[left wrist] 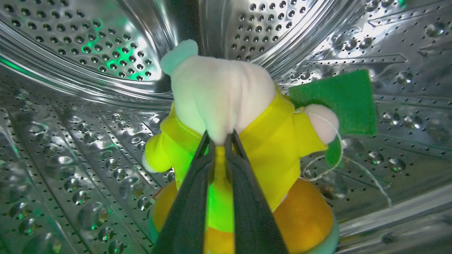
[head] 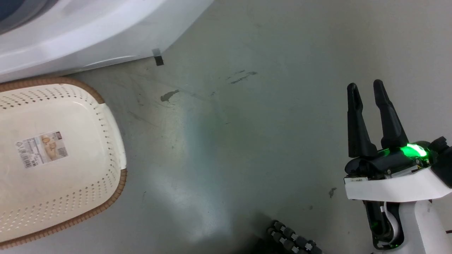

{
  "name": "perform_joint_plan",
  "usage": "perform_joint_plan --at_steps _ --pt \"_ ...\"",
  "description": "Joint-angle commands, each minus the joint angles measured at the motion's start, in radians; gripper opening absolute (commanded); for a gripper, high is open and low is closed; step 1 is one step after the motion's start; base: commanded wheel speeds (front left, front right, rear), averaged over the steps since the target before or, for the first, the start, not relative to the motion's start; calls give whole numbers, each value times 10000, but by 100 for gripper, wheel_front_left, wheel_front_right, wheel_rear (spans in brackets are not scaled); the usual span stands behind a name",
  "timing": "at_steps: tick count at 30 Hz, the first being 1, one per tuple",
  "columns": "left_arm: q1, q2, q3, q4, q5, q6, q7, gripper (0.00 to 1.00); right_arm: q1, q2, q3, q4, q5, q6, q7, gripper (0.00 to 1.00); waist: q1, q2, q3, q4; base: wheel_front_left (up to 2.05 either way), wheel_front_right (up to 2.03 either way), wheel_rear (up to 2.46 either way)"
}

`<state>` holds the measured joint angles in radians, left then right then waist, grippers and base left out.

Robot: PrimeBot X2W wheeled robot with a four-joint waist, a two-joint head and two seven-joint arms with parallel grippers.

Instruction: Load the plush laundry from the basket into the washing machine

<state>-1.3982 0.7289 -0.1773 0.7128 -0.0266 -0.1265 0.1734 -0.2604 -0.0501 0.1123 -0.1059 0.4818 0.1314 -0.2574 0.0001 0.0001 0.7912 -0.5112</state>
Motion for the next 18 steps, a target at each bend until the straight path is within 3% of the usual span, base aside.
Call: perform_joint_plan --at_steps 1,3,5,15,18 --pt "-84 -129 -161 281 27 -36 -187 0 -199 -1 -38 -19 -70 -7 -44 100 -1 -1 -92 125 0 0 0" --pt "-32 -239 -247 545 -73 -37 -356 0 -228 -1 -82 -29 -150 -7 -44 100 -1 -1 -196 230 0 0 0" --pt "74 -349 -319 795 -161 -38 -568 100 -240 -1 -138 -39 -272 -7 -44 100 -1 -1 -358 354 0 0 0" --pt "1151 -1483 -241 1599 -1022 -32 -2386 100 -64 -1 -688 93 -1215 -7 -44 100 -1 -1 -1831 1417 0 0 0" --pt "2093 -2204 -382 1568 -1397 -35 -3619 100 160 -1 -984 104 -1961 -7 -44 100 -1 -1 -2835 2081 0 0 0"
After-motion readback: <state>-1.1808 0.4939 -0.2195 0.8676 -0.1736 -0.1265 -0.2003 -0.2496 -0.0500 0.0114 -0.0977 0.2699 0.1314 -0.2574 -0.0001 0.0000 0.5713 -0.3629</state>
